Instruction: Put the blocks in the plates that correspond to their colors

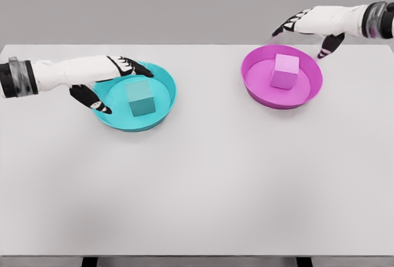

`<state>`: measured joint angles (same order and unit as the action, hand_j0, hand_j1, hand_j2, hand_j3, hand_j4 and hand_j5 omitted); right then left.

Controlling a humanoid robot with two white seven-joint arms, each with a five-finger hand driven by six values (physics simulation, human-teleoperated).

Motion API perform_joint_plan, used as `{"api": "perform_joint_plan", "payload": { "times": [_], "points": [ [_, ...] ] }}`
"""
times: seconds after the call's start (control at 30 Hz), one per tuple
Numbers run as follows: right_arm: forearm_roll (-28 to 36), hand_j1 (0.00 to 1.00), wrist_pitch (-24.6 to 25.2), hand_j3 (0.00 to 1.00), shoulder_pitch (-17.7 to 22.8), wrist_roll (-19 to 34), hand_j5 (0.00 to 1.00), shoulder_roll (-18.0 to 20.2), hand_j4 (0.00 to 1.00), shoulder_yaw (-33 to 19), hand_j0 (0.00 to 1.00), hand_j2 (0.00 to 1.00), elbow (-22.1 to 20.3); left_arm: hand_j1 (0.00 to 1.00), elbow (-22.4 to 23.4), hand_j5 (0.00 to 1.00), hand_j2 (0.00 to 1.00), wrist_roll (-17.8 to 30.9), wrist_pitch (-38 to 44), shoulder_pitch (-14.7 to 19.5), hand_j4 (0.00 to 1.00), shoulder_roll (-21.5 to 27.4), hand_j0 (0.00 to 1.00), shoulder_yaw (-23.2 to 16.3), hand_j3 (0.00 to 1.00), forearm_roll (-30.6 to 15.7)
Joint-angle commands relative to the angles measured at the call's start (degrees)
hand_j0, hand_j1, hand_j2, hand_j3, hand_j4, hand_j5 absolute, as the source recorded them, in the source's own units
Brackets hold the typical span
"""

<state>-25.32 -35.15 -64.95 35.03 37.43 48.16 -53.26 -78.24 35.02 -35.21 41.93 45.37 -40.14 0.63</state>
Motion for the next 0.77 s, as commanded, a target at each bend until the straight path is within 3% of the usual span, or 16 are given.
{"api": "perform_joint_plan", "payload": {
  "times": [0.0, 0.07, 0.13, 0.23, 0.33, 0.43, 0.73],
  "points": [
    [9.22, 1.00, 0.15, 1.00, 0.00, -0.03, 1.00, 3.96, 1.00, -3.95, 1.00, 1.00, 2.81, 1.00, -2.00, 1.00, 1.00, -0.02, 0.21, -0.87, 1.00, 2.80, 1.00, 3.57, 1.00, -7.31],
    [12.48, 1.00, 0.15, 1.00, 0.09, -0.03, 1.00, 4.93, 1.00, -3.95, 1.00, 1.00, 5.44, 1.00, -3.06, 1.00, 1.00, -0.02, 0.21, -7.38, 1.00, 3.15, 1.00, 9.02, 1.00, -8.19],
    [11.87, 1.00, 0.15, 1.00, 0.61, -0.03, 1.00, 5.20, 1.00, -3.34, 1.00, 1.00, 5.45, 1.00, -4.46, 1.00, 1.00, -0.02, 0.21, -13.09, 1.00, 3.41, 1.00, 14.38, 1.00, -8.36],
    [11.96, 1.00, 0.15, 1.00, 1.14, -0.03, 1.00, 5.72, 1.00, 0.62, 1.00, 1.00, 5.53, 1.00, -5.43, 1.00, 1.00, -0.02, 0.21, -18.36, 1.00, 3.94, 1.00, 18.43, 1.00, -9.07],
    [11.78, 1.00, 0.15, 1.00, 1.76, -0.03, 1.00, 7.22, 1.00, 1.06, 1.00, 1.00, 5.53, 1.00, -4.99, 1.00, 1.00, -0.02, 0.21, -23.81, 1.00, 3.94, 1.00, 21.68, 1.00, -10.39],
    [11.78, 1.00, 0.15, 1.00, 2.02, -0.03, 1.00, 7.22, 1.00, 2.20, 1.00, 1.00, 5.62, 1.00, -4.11, 1.00, 1.00, -0.02, 0.21, -25.40, 1.00, 3.76, 1.00, 21.86, 1.00, -11.97],
    [11.69, 1.00, 0.15, 1.00, 1.93, -0.03, 1.00, 7.13, 1.00, 2.64, 1.00, 1.00, 5.27, 1.00, -1.92, 1.00, 1.00, -0.02, 0.21, -25.40, 1.00, 3.68, 1.00, 21.77, 1.00, -11.88]
  ]
}}
